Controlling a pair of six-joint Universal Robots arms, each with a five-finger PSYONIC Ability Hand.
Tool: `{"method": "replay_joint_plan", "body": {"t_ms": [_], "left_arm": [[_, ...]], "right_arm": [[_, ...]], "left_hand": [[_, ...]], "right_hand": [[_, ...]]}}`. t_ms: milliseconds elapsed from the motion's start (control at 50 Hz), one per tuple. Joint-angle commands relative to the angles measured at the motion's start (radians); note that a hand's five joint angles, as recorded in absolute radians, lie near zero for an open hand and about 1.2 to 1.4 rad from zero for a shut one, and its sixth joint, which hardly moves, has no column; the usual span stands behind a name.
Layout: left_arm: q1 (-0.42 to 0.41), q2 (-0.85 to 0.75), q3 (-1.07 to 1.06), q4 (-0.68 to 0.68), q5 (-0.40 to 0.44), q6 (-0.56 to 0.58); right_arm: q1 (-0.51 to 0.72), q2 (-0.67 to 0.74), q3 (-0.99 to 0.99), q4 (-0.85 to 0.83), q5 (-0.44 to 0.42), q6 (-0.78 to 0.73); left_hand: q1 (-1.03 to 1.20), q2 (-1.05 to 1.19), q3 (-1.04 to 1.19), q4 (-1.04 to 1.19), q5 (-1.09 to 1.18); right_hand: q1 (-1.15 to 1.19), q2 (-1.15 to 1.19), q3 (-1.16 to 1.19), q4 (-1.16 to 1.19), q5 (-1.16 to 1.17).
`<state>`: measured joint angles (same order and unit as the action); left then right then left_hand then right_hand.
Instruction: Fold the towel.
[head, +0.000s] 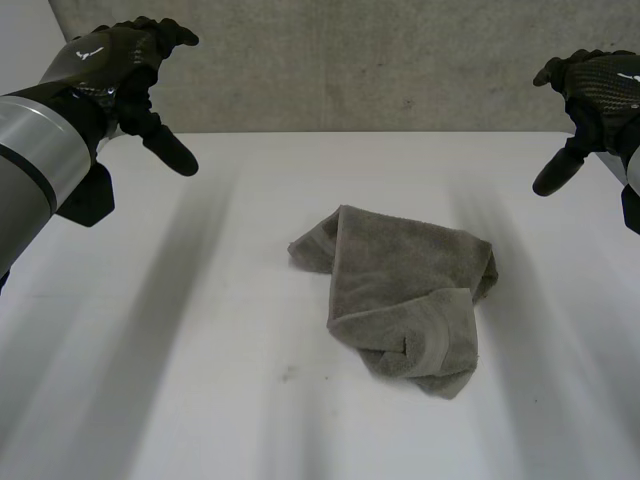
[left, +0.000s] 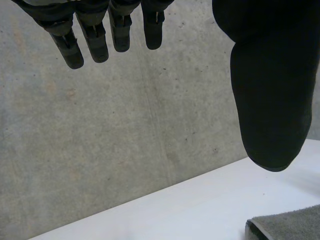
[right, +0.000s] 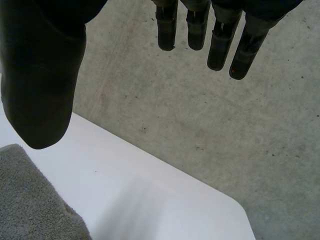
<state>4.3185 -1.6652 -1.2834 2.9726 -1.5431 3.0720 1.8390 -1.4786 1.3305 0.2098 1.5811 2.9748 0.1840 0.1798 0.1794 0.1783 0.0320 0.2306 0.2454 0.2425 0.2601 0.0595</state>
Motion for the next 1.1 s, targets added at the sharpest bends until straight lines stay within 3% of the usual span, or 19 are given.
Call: {"method": "replay_joint_plan", "body": {"t_ms": [20, 120, 160, 180, 220, 340, 460, 500, 520, 540, 620, 660, 680, 700, 720, 960, 1100], "left_arm": [[0.000, -0.007, -0.010, 0.006, 0.009, -0.001], [-0.013, -0.053, -0.005, 0.034, 0.015, 0.005], [-0.014, -0.134, 0.010, 0.058, 0.029, 0.023], [-0.014, -0.134, 0.010, 0.059, 0.029, 0.024], [-0.016, -0.221, 0.025, 0.077, 0.073, 0.071], [-0.020, -0.392, 0.067, 0.140, 0.201, 0.169], [-0.022, -0.489, 0.079, 0.212, 0.268, 0.185], [-0.022, -0.528, 0.079, 0.252, 0.288, 0.183], [-0.022, -0.528, 0.079, 0.252, 0.288, 0.183], [-0.023, -0.539, 0.073, 0.266, 0.293, 0.183], [-0.028, -0.550, 0.059, 0.283, 0.304, 0.180], [-0.042, -0.551, 0.027, 0.298, 0.328, 0.180], [-0.042, -0.551, 0.027, 0.298, 0.328, 0.180], [-0.048, -0.551, 0.010, 0.312, 0.343, 0.182], [-0.054, -0.548, -0.005, 0.327, 0.362, 0.183], [-0.106, -0.544, -0.063, 0.404, 0.394, 0.185], [-0.138, -0.551, -0.060, 0.462, 0.391, 0.177]], "right_arm": [[0.006, -0.002, 0.006, -0.001, -0.023, -0.016], [0.014, 0.001, 0.026, 0.028, -0.072, -0.149], [0.022, 0.010, 0.088, 0.072, -0.124, -0.326], [0.022, 0.011, 0.088, 0.072, -0.124, -0.327], [0.087, 0.018, 0.157, 0.076, -0.173, -0.452], [0.238, 0.078, 0.220, 0.060, -0.177, -0.508], [0.344, 0.201, 0.248, -0.017, -0.098, -0.462], [0.388, 0.282, 0.230, -0.084, 0.018, -0.389], [0.388, 0.282, 0.230, -0.084, 0.019, -0.388], [0.400, 0.319, 0.217, -0.105, 0.075, -0.366], [0.408, 0.382, 0.188, -0.133, 0.154, -0.344], [0.408, 0.426, 0.162, -0.139, 0.169, -0.339], [0.408, 0.426, 0.162, -0.139, 0.169, -0.339], [0.408, 0.431, 0.151, -0.133, 0.174, -0.336], [0.402, 0.419, 0.148, -0.133, 0.175, -0.330], [0.335, 0.070, 0.154, -0.113, 0.092, -0.304], [0.275, -0.087, 0.157, 0.064, -0.022, -0.301]], "left_hand": [[0.006, 0.010, 0.011, 0.012, -0.017], [0.006, 0.010, 0.011, 0.012, -0.017], [0.006, 0.010, 0.011, 0.012, -0.017], [0.006, 0.010, 0.011, 0.012, -0.017], [0.006, 0.010, 0.011, 0.012, -0.017], [0.003, 0.007, 0.008, 0.009, -0.019], [0.003, 0.007, 0.008, 0.009, -0.019], [0.003, 0.007, 0.008, 0.009, -0.019], [0.003, 0.007, 0.008, 0.009, -0.019], [0.003, 0.007, 0.008, 0.009, -0.019], [0.003, 0.007, 0.008, 0.009, -0.019], [0.003, 0.007, 0.008, 0.009, -0.019], [0.003, 0.007, 0.008, 0.009, -0.019], [0.003, 0.007, 0.008, 0.009, -0.019], [0.003, 0.007, 0.008, 0.009, -0.019], [0.009, 0.013, 0.014, 0.015, -0.014], [0.003, 0.007, 0.008, 0.009, -0.019]], "right_hand": [[-0.056, -0.071, -0.068, -0.086, -0.060], [-0.056, -0.071, -0.068, -0.086, -0.060], [-0.056, -0.071, -0.068, -0.086, -0.060], [-0.056, -0.071, -0.068, -0.086, -0.060], [-0.056, -0.071, -0.068, -0.086, -0.060], [-0.056, -0.071, -0.068, -0.086, -0.060], [-0.056, -0.071, -0.068, -0.086, -0.060], [-0.056, -0.071, -0.068, -0.086, -0.060], [-0.056, -0.071, -0.068, -0.086, -0.060], [-0.056, -0.071, -0.068, -0.086, -0.060], [0.122, 0.107, 0.110, 0.092, 0.118], [0.489, 0.474, 0.477, 0.460, 0.486], [0.491, 0.477, 0.480, 0.462, 0.488], [0.837, 0.822, 0.825, 0.808, 0.834], [1.162, 1.148, 1.150, 1.133, 1.159], [1.166, 1.151, 1.154, 1.136, 1.162], [1.166, 1.151, 1.154, 1.136, 1.162]]}}
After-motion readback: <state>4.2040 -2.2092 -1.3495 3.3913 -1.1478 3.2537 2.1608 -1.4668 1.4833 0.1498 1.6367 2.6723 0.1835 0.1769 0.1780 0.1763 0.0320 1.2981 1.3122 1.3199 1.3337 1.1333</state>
